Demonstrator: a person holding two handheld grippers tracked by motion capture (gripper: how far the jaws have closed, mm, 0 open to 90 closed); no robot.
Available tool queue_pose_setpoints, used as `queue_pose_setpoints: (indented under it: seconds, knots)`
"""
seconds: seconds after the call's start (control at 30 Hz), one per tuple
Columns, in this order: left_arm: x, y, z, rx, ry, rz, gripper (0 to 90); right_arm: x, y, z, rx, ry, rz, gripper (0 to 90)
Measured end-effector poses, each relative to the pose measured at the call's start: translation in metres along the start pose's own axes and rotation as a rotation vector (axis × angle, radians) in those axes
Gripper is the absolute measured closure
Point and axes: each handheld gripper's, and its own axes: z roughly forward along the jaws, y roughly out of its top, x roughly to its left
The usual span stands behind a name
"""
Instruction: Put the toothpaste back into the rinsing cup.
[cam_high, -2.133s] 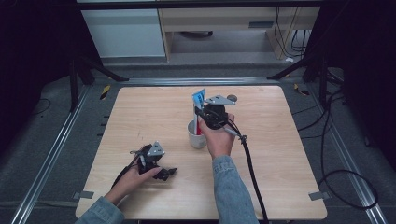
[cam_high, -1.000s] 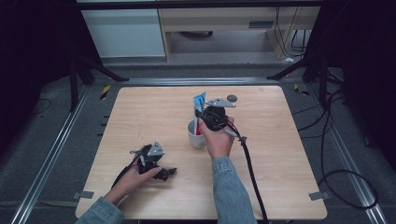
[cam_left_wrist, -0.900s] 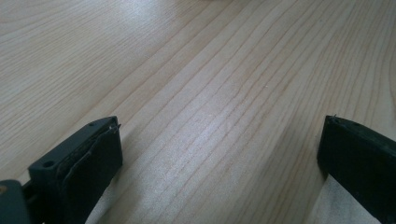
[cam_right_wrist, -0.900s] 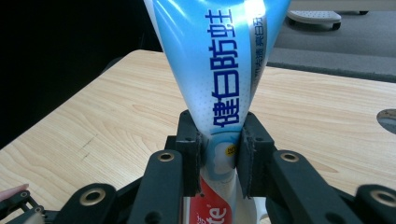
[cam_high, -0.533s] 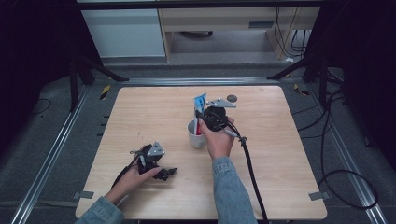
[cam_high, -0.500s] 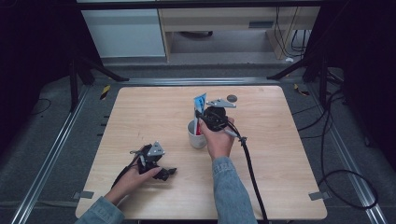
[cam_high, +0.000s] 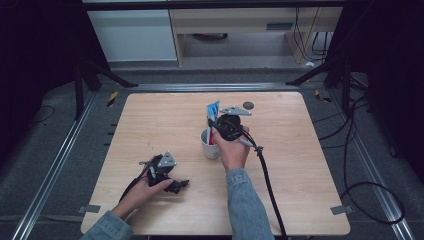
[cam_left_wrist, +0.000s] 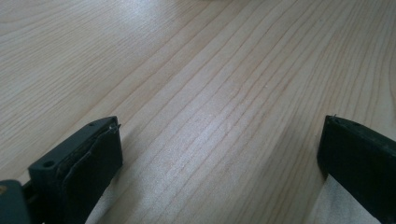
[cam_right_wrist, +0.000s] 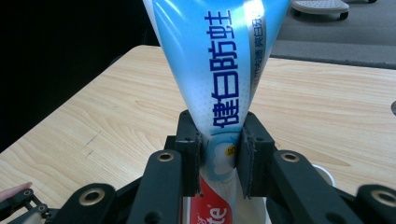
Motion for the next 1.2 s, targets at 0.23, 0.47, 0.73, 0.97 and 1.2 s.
queue_pose_setpoints:
  seconds: [0.23, 0.47, 0.73, 0.97, 1.2]
  knots:
    - [0.0000, 0.0000, 0.0000, 0.000, 0.000, 0.000, 0.0, 0.0010, -0.0017, 0.0021, 0.007, 0.001, -0.003, 72.7]
    - [0.0002, 0.0000, -0.0002, 0.002, 0.000, 0.003, 0.0, -0.0003, -0.0030, 0.0025, 0.011, 0.000, -0.004, 72.5]
    - [0.0002, 0.0000, -0.0002, 0.003, 0.000, 0.003, 0.0, -0.0030, -0.0068, 0.0028, 0.013, 0.001, 0.014, 72.3]
    - [0.0004, 0.0001, -0.0002, 0.003, 0.001, 0.006, 0.0, -0.0050, -0.0066, 0.0023, 0.015, 0.005, 0.027, 70.9]
    - [0.0003, 0.0001, -0.0002, 0.002, 0.000, 0.005, 0.0, -0.0071, -0.0048, -0.0007, 0.015, 0.003, 0.029, 66.0]
